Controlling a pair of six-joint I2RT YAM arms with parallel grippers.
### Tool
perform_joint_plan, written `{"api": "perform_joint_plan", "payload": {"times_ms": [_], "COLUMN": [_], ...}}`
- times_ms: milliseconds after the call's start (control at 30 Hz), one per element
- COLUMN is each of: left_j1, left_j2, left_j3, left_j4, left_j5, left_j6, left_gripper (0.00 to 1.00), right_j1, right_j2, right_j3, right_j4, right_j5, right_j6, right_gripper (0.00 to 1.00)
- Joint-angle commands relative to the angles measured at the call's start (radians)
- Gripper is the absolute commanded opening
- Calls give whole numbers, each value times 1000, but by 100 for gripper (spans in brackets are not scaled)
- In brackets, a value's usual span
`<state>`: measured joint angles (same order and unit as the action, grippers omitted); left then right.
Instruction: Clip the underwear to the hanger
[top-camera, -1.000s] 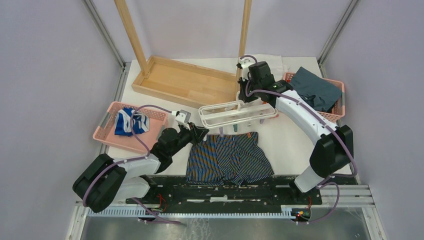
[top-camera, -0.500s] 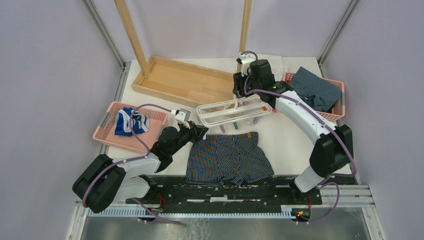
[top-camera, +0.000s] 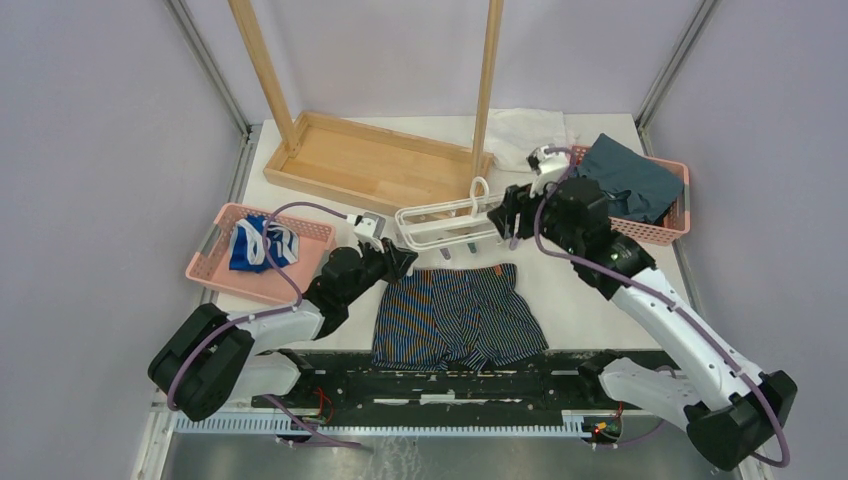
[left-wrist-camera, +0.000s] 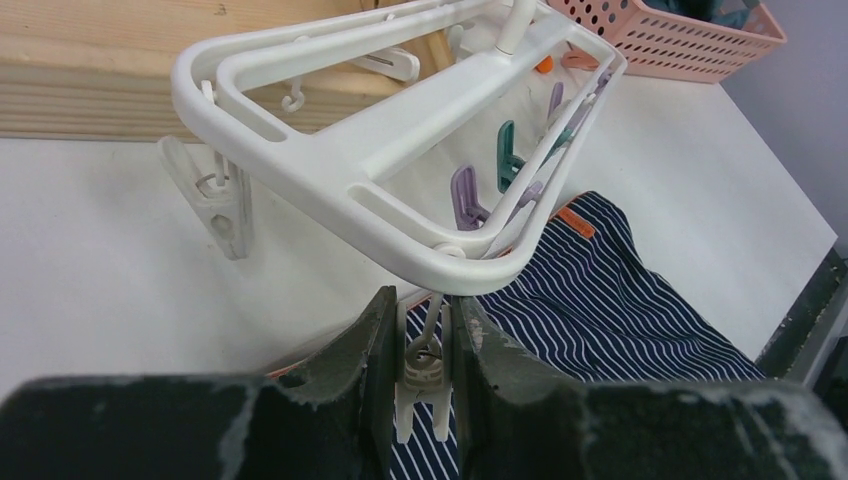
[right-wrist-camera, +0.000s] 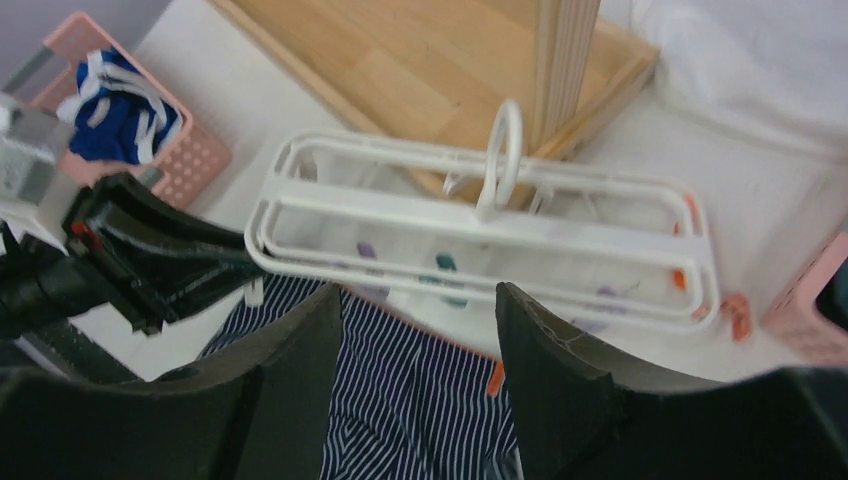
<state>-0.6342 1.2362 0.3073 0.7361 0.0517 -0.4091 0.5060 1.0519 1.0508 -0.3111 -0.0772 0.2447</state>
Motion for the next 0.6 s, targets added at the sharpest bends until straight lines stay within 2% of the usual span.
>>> {"api": "perform_joint_plan", "payload": {"times_ms": [0, 133, 233, 267, 367, 567], "left_j1": [8, 10, 14, 15, 16, 29], "left_j2": [-2, 10, 23, 22, 20, 30], "left_j3": [29, 27, 36, 42, 40, 35], "left_j4": [52, 73, 71, 58, 48, 43], "left_j5": [-76, -131, -149, -154, -173, -228], "left_j6": [58, 89, 88, 83, 78, 74], "left_gripper": [3, 3, 3, 3, 3, 3], "right_j1": [109, 213, 254, 258, 258, 259], "right_j2": [-77, -85, -33, -13, 83, 301], "right_j3": [-152, -261, -297, -315, -364, -334], "right_j4": [-41, -4, 103, 173, 383, 598], "right_j5": [150, 146, -14, -116, -282, -412], "right_j6": [153, 170, 83, 40, -47, -161], "right_gripper": [65, 66, 70, 72, 74, 76]}}
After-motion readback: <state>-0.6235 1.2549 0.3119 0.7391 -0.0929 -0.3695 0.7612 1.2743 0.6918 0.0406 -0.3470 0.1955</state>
